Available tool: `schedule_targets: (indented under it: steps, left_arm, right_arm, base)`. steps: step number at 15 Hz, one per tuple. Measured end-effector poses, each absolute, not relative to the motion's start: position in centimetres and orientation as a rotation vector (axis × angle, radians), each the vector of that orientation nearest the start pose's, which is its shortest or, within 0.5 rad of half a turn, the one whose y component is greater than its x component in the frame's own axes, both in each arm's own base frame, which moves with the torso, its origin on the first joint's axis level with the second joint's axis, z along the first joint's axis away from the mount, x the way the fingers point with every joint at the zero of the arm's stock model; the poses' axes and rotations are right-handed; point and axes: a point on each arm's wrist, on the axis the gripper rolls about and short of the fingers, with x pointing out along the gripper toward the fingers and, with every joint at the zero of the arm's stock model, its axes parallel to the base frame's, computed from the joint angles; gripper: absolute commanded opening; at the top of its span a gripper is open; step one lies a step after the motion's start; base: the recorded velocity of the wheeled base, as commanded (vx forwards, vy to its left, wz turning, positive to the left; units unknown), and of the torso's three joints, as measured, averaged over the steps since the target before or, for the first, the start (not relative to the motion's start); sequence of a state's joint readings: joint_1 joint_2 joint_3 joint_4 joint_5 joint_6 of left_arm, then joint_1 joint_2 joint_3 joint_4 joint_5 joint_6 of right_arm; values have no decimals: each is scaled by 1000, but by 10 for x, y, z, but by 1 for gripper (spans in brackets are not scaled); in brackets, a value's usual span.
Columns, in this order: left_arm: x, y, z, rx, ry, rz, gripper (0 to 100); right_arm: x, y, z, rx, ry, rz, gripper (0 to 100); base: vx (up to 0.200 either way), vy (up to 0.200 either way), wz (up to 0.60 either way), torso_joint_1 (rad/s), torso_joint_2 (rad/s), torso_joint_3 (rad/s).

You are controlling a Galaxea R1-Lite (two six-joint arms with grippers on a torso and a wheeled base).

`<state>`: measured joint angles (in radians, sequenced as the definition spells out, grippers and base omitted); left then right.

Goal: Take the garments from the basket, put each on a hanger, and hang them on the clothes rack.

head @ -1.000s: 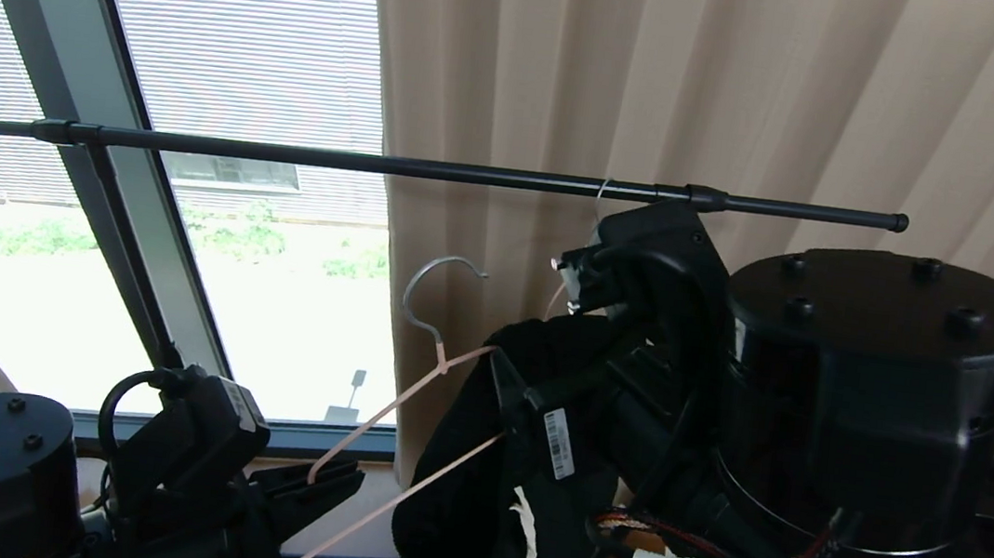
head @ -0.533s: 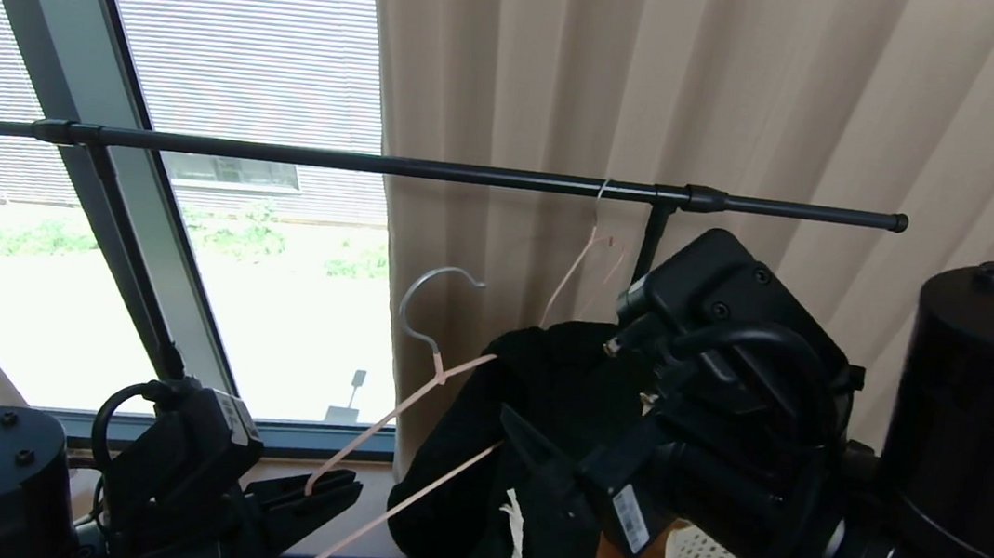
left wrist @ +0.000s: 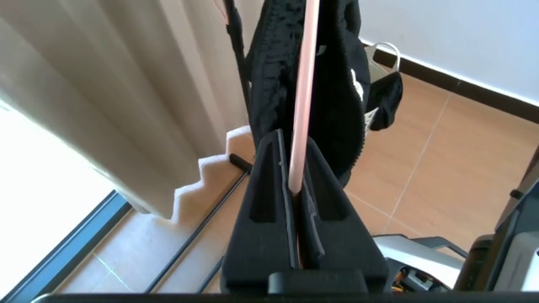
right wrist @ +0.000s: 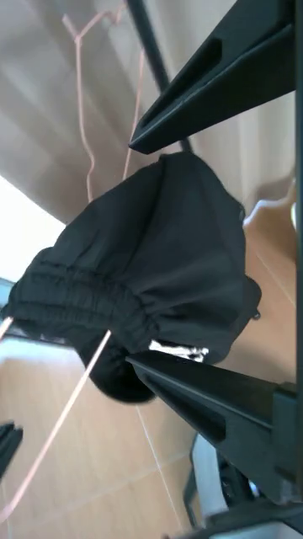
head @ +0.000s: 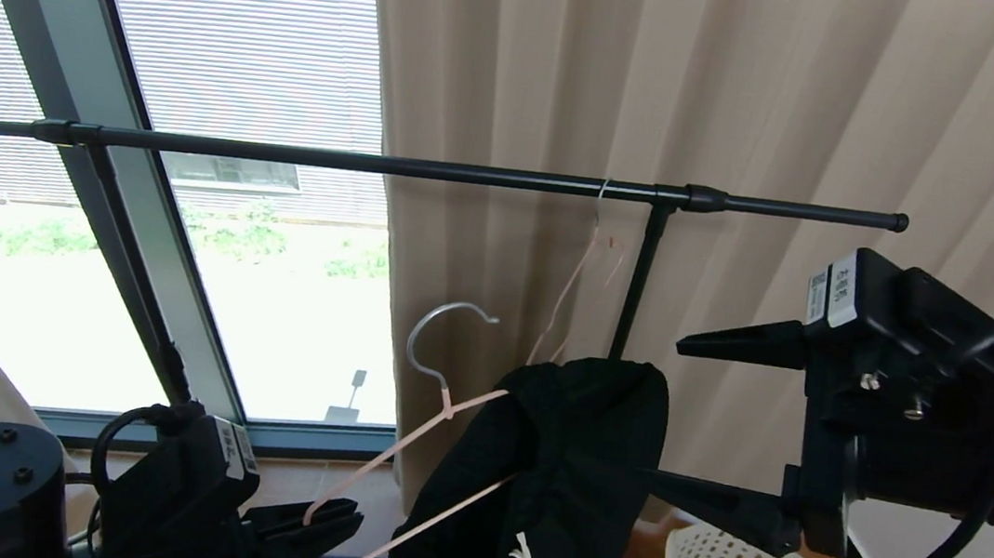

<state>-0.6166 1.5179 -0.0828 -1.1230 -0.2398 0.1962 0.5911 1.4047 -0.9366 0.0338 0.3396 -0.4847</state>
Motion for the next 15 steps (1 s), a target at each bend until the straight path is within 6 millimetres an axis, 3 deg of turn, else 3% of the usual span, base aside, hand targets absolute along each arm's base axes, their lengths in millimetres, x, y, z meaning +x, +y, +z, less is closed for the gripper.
schedule_targets:
  steps: [6,9,15]
  left_arm:
    - [134,-104,101,290,220,-969,0]
    - [131,-103,101,292,216,-976,0]
    - [129,-102,102,292,208,-982,0]
  right_arm:
    - [212,104,248,-633,321,1273,100]
    - [233,110,244,-632,354,1285,100]
    - [269,145,220,-683,456,1278,100]
  base:
    - [0,0,0,0,0,0]
    - [0,0,0,0,0,0]
    - [0,0,0,0,0,0]
